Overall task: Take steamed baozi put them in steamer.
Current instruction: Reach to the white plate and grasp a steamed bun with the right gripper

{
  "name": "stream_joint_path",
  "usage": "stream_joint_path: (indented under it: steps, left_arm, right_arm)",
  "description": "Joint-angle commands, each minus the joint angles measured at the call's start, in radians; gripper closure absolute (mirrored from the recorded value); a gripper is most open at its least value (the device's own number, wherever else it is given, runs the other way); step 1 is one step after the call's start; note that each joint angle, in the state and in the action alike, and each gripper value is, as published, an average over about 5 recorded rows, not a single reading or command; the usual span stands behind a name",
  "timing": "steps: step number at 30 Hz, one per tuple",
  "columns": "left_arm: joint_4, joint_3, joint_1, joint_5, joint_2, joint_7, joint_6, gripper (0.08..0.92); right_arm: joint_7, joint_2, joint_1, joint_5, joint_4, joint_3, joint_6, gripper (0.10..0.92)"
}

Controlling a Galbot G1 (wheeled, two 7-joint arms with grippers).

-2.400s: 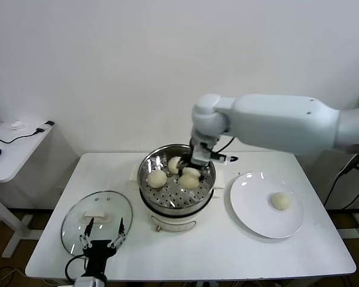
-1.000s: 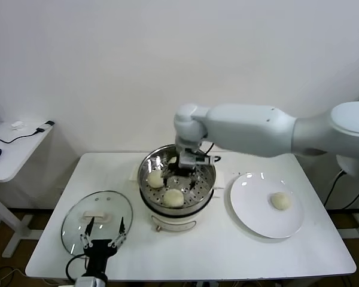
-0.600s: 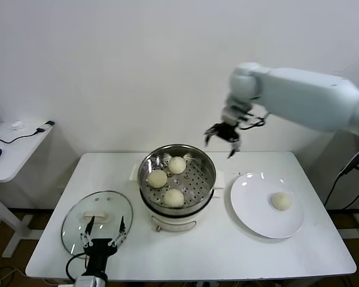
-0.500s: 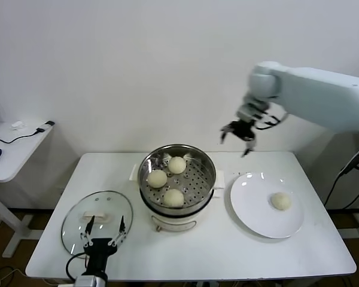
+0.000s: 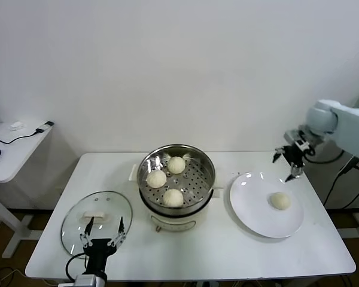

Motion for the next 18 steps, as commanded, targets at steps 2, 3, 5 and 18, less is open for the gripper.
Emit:
stream_joint_path:
  steps: [2, 3, 5, 18]
  left_arm:
    - [0.009, -0.007, 0.002, 0.000, -0.001, 0.000, 0.000, 0.177]
    - [0.010, -0.007, 0.002, 0.000, -0.002, 0.000, 0.000, 0.177]
    - [0.012, -0.006, 0.003, 0.000, -0.003, 0.000, -0.001, 0.177]
    - [0.014, 0.001, 0.007, 0.005, 0.001, 0.000, -0.002, 0.177]
  right_arm:
    - [0.041, -0.041, -0.296, -0.084, -0.102, 0.176, -0.093, 0.203]
    - [0.046, -0.036, -0.309, -0.091, -0.109, 0.184, -0.095, 0.203]
    - [0.056, -0.028, -0.334, -0.099, -0.122, 0.203, -0.101, 0.203]
    - [0.122, 0.027, -0.429, -0.108, -0.179, 0.291, -0.141, 0.203]
